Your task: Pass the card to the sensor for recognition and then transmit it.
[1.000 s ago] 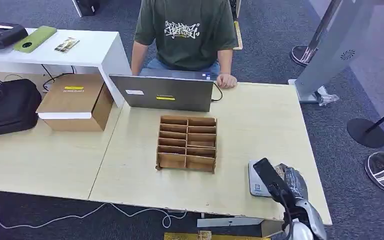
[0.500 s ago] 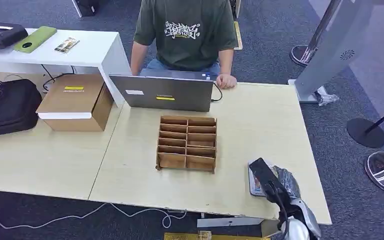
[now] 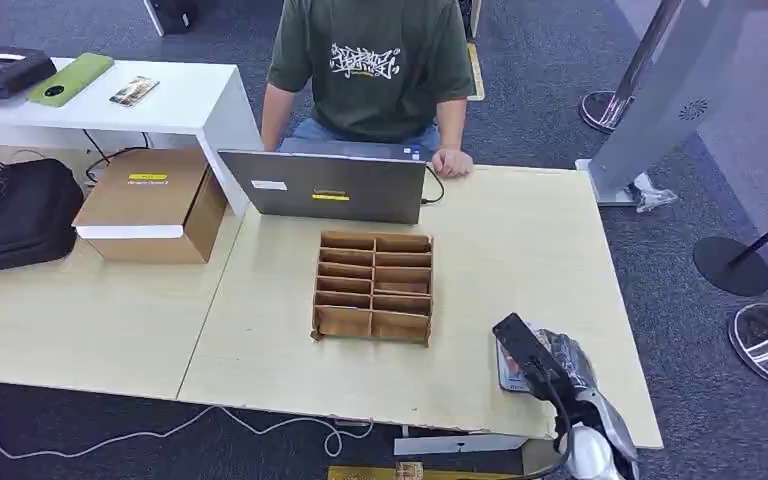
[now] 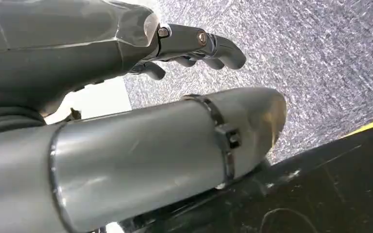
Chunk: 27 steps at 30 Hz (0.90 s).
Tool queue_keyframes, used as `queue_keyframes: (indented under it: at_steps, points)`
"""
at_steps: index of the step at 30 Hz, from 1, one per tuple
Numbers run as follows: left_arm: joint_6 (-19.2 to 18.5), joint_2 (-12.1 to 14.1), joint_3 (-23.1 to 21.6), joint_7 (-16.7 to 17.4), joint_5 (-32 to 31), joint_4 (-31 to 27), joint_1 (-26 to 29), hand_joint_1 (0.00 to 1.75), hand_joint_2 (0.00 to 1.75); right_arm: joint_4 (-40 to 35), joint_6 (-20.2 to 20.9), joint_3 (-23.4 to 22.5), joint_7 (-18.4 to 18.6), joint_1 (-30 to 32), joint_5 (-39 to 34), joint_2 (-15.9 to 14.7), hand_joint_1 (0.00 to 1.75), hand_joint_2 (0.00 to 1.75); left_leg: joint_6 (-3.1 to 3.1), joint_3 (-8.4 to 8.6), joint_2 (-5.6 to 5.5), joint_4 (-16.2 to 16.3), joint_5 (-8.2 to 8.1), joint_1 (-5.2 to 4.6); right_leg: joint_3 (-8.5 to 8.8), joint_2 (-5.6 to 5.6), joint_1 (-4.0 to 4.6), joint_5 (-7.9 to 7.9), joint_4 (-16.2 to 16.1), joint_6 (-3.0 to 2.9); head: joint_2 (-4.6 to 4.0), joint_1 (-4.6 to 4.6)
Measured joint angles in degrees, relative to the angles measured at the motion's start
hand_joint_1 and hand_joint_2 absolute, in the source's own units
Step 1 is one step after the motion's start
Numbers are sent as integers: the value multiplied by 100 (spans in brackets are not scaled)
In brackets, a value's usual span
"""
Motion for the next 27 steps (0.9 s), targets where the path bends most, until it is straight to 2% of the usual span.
queue_keyframes:
  at_steps: [14,25,27]
  points:
    - [129,9,0,-70,138,0,-14,0,0,352,129,328,-177,-234,-142,-234,175,175,0,36,15,-2,-5,1,32,10,2,0,-2,0,0,2]
    - [136,22,0,-120,195,0,-3,0,0,393,129,415,-188,-295,-151,-293,175,175,0,41,20,-2,-5,1,35,14,2,3,-2,-3,0,0]
    - [199,39,0,-138,243,0,48,0,0,409,-41,505,-268,-346,-223,-350,175,175,0,42,21,-2,-5,2,37,14,4,3,-2,-3,0,0]
